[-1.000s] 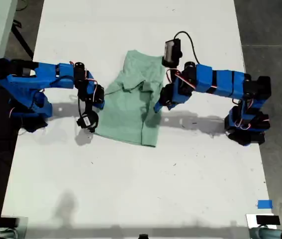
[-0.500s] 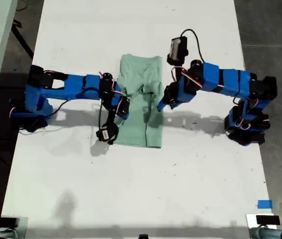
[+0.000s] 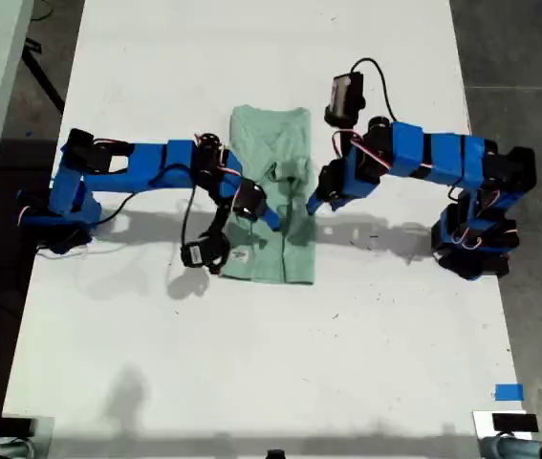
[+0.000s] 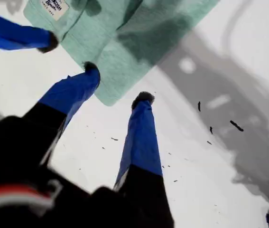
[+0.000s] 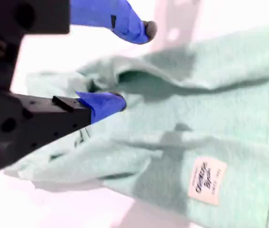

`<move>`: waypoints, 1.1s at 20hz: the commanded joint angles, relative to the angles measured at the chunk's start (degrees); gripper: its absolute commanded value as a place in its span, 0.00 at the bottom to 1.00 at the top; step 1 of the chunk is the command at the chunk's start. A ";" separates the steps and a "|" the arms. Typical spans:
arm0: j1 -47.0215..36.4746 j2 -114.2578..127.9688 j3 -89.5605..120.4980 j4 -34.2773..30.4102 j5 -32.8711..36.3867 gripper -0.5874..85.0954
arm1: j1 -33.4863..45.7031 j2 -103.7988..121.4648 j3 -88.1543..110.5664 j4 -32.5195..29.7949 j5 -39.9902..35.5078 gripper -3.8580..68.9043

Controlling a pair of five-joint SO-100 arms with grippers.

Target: Fold t-shirt

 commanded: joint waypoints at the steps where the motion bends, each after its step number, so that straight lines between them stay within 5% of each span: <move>1: -0.79 13.62 -1.76 -0.18 2.02 0.30 | 0.09 4.39 -0.44 -1.23 -0.09 0.31; 8: -1.14 25.66 10.11 13.45 -1.58 0.28 | -2.81 15.12 9.32 -1.67 2.64 0.29; 10: 2.02 26.54 11.16 17.31 -4.31 0.21 | -5.36 21.62 13.97 -2.11 4.39 0.19; 12: 4.83 28.30 11.87 20.83 -7.91 0.08 | -7.91 28.21 18.90 -2.46 8.35 0.19; 16: 8.53 31.20 12.48 26.72 -15.56 0.01 | -12.74 31.11 22.76 -2.11 13.18 0.16; 19: 11.51 30.41 12.13 26.89 -18.54 0.15 | -16.08 27.60 20.83 -1.67 16.52 0.47; 22: 13.62 28.83 12.13 25.40 -21.01 0.29 | -17.93 22.32 17.58 -1.49 18.72 0.52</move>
